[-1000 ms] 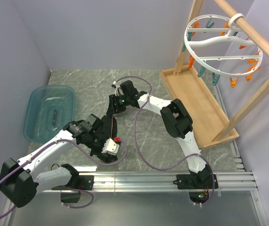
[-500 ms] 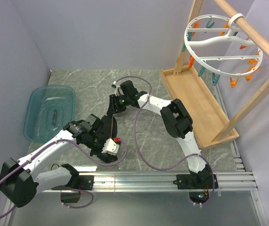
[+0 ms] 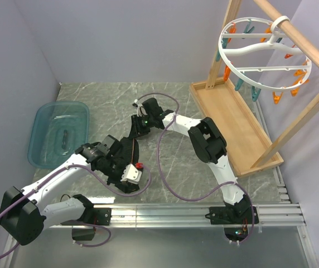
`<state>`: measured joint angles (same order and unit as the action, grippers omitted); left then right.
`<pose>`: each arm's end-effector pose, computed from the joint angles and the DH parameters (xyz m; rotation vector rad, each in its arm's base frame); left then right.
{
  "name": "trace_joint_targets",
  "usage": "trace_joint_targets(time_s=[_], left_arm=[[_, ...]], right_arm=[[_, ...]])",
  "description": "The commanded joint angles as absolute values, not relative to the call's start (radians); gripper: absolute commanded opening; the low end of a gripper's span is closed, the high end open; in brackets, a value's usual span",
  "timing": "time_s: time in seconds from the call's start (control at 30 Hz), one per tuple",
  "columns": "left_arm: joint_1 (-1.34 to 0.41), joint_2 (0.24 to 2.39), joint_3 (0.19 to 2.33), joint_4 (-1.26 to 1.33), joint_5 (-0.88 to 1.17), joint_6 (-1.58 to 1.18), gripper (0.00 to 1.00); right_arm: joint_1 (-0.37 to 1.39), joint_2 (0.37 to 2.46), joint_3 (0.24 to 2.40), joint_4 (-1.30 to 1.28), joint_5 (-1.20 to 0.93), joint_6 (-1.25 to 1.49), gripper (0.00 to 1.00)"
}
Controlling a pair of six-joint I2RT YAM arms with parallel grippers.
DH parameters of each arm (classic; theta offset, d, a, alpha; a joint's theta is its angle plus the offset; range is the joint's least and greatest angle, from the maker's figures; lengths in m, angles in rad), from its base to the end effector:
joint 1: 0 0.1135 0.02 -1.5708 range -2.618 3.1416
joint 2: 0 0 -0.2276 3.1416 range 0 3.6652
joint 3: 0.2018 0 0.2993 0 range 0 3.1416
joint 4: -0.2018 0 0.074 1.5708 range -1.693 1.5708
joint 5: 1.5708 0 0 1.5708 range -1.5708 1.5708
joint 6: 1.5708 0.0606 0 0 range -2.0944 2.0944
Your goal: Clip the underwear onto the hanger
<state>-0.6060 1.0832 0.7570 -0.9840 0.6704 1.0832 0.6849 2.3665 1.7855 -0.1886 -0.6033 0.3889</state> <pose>0.1772 -0.1686 0.1601 2.0404 1.6520 -0.8065 0.4039 0.3743 0.0758 -0.6902 2.4091 1.2024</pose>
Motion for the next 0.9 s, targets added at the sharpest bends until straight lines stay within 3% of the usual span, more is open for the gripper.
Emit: trace_joint_targets(time_s=[0.0, 0.03, 0.1, 0.13, 0.17, 0.33, 0.53, 0.7, 0.87], left_arm=[[-0.611, 1.089, 0.793, -0.974, 0.673, 1.092, 0.0], [-0.609, 1.086, 0.795, -0.971, 0.672, 1.08, 0.0], [-0.604, 1.08, 0.796, -0.93, 0.672, 1.04, 0.0], [-0.589, 1.078, 0.804, -0.917, 0.683, 0.998, 0.0], [-0.577, 1.077, 0.808, -0.907, 0.692, 0.977, 0.0], [-0.427, 1.089, 0.891, -0.829, 0.759, 0.82, 0.0], [-0.286, 1.072, 0.994, -0.669, 0.85, 0.603, 0.0], [-0.259, 1.022, 0.956, -0.5, 0.867, 0.445, 0.0], [-0.259, 0.919, 0.876, -0.509, 0.959, 0.448, 0.0]], right_arm=[[0.69, 2.346, 1.775, -0.172, -0.615, 0.37, 0.34], [0.69, 2.321, 1.763, -0.166, -0.621, 0.371, 0.23], [0.689, 2.283, 1.721, -0.149, -0.641, 0.379, 0.13], [0.684, 2.237, 1.706, -0.141, -0.646, 0.38, 0.02], [0.681, 2.212, 1.68, -0.143, -0.646, 0.383, 0.0], [0.617, 2.016, 1.605, -0.172, -0.655, 0.387, 0.0], [0.407, 1.784, 1.485, -0.245, -0.69, 0.416, 0.0], [0.304, 1.574, 1.392, -0.331, -0.635, 0.382, 0.0], [0.278, 1.369, 1.203, -0.446, -0.559, 0.328, 0.0]])
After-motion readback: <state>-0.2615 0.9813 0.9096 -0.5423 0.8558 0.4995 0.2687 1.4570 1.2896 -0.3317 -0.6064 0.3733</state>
